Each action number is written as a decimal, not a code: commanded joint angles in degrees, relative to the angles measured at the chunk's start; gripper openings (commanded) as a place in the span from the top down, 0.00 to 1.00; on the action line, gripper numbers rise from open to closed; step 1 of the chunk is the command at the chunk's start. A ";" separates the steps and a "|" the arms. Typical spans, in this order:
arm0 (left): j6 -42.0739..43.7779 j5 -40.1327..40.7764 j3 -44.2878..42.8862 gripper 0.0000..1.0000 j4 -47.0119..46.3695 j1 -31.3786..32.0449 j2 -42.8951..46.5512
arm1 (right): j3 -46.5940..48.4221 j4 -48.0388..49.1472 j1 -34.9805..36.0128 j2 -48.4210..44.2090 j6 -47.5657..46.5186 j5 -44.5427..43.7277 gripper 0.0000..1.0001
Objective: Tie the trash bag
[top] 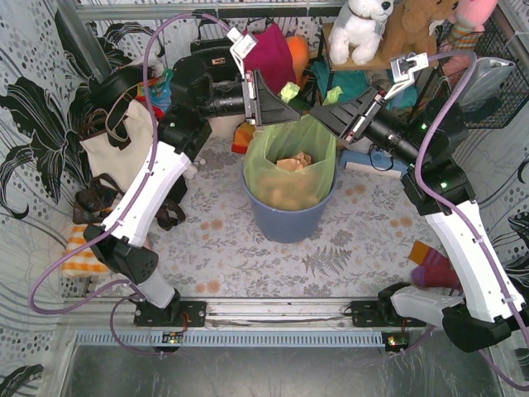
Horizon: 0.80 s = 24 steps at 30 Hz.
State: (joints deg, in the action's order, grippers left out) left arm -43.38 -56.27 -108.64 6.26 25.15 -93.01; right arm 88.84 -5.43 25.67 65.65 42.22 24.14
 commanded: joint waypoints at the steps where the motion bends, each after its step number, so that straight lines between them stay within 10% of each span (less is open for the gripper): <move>1: -10.01 -4.92 -2.43 0.81 -16.16 0.54 -0.49 | 0.43 1.63 -0.14 -0.39 -0.74 -0.58 0.69; 14: -7.92 7.72 -9.08 0.85 -14.03 -3.57 6.04 | 22.19 -0.35 -0.10 8.43 -3.57 0.56 1.00; 24: -6.25 10.96 8.59 0.85 -14.88 -3.55 14.28 | 3.32 3.89 -0.16 3.00 -0.98 -2.20 1.00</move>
State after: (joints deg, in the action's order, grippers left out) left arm -51.88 -48.73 -103.02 -7.70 21.74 -79.79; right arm 98.61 -5.74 25.67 69.60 39.62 23.66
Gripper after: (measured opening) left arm 0.149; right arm 0.003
